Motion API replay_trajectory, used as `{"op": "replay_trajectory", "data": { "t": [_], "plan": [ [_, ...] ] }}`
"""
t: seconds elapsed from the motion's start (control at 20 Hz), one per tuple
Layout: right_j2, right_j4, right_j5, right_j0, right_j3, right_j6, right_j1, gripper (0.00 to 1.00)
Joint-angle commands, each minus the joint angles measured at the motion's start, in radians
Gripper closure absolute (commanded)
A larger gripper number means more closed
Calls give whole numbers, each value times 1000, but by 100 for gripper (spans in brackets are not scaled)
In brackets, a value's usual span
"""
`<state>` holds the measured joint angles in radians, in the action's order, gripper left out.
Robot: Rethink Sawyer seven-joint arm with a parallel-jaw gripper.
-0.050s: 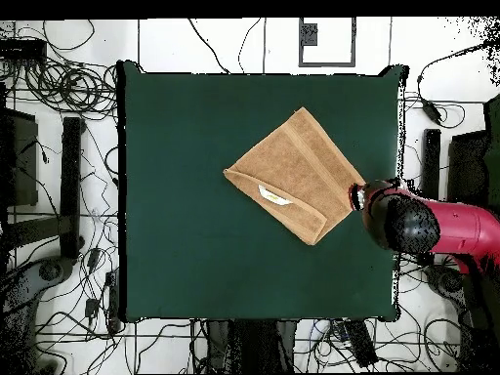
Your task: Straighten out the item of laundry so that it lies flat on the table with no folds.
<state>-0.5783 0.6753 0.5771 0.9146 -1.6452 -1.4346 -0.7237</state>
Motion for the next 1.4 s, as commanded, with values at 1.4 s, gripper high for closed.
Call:
{"op": "replay_trajectory", "data": {
  "t": [1.4],
  "plan": [
    [14,55,-146,-264,-85,-210,57,0]
  ]
}}
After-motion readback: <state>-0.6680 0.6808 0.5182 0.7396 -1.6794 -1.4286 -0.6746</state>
